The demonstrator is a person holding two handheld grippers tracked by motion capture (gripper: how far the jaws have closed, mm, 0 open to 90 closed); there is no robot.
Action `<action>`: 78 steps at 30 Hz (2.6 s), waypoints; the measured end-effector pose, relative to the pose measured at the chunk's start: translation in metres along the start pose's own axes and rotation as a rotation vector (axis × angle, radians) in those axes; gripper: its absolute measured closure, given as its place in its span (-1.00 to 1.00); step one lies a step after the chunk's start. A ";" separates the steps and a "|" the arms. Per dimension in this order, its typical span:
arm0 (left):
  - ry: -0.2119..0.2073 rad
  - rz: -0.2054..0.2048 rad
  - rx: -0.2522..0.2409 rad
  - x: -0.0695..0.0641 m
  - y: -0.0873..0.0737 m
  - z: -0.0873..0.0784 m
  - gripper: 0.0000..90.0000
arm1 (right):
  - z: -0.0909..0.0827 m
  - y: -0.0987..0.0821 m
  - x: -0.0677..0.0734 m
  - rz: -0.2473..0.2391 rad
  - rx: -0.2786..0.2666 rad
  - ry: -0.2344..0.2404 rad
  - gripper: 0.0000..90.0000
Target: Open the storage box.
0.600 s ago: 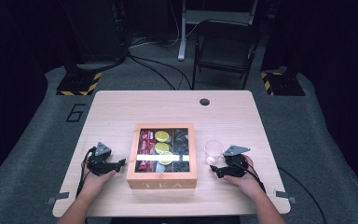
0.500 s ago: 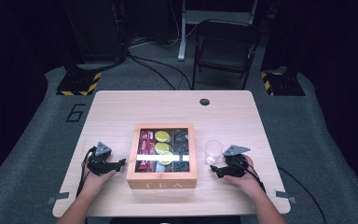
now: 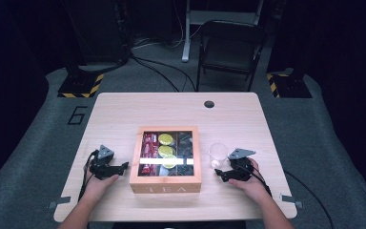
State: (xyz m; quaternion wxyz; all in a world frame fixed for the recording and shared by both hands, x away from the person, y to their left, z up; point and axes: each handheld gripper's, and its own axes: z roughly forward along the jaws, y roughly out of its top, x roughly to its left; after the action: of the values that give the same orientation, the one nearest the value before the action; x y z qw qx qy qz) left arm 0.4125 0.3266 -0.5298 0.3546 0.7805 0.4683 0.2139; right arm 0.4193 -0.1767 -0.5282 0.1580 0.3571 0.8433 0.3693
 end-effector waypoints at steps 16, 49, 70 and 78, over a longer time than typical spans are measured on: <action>0.001 -0.002 0.000 0.000 0.000 0.000 -0.53 | 0.000 0.000 0.000 0.000 0.000 0.000 -0.64; -0.060 -0.030 0.019 0.000 0.009 -0.028 -0.11 | -0.013 0.011 -0.006 0.026 0.135 0.033 -0.18; -0.127 -0.005 -0.063 -0.021 0.043 -0.088 -0.16 | -0.074 0.043 0.002 -0.022 0.076 0.049 0.07; -0.162 0.021 -0.080 -0.040 0.056 -0.117 -0.12 | -0.096 0.053 0.030 -0.009 -0.017 0.051 0.08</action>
State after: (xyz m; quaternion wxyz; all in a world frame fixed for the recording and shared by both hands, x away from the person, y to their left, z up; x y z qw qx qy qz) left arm 0.3479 0.3153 -0.4109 0.4199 0.7854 0.4210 0.1720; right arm 0.3729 -0.1792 -0.4243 0.1411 0.3422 0.8456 0.3848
